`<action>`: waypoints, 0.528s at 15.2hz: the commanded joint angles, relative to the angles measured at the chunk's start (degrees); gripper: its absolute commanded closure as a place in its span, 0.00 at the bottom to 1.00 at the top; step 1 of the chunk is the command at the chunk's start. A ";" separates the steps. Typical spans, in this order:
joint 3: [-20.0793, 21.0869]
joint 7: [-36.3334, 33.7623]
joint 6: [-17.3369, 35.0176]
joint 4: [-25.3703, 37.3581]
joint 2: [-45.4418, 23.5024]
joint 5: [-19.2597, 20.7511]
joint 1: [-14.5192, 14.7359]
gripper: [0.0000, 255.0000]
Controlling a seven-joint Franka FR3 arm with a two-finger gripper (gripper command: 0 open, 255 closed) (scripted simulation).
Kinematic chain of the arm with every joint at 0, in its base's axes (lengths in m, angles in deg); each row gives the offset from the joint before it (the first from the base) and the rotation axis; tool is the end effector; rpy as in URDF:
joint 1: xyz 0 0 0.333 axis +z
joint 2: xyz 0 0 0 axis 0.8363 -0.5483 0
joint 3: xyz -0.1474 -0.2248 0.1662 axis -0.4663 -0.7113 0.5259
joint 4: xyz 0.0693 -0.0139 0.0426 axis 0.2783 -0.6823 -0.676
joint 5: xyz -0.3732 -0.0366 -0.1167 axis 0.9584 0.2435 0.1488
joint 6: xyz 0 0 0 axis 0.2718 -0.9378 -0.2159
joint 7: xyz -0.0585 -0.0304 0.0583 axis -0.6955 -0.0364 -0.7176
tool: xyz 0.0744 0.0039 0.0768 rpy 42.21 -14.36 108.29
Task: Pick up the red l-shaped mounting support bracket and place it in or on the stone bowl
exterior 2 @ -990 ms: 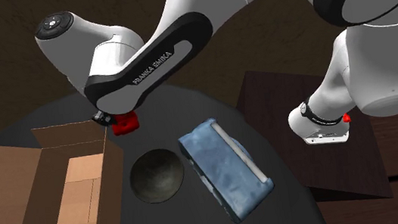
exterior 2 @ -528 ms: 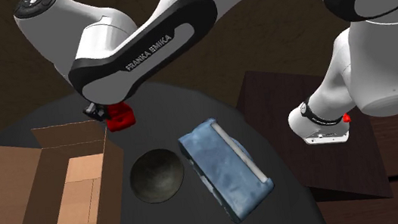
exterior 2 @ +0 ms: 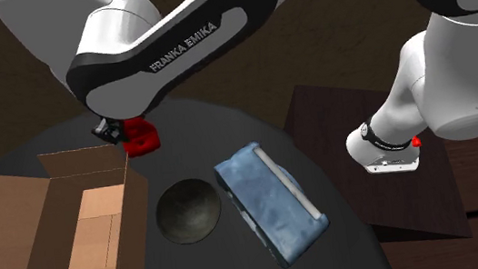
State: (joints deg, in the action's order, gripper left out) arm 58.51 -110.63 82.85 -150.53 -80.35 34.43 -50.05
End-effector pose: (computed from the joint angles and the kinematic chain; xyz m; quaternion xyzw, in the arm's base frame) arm 0.6622 0.1363 0.4084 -0.9951 0.0831 -0.0540 0.0060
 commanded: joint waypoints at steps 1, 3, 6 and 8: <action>0.52 -1.91 0.80 -3.10 2.26 0.21 1.19 1.00; 1.16 -4.06 1.40 -6.22 4.70 0.40 2.49 1.00; 2.24 -7.40 2.01 -10.26 8.01 0.67 4.48 1.00; 3.06 -9.70 2.24 -12.56 10.00 0.83 5.81 1.00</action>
State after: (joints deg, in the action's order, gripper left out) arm 61.16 -119.19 84.54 -160.96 -71.91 35.27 -44.85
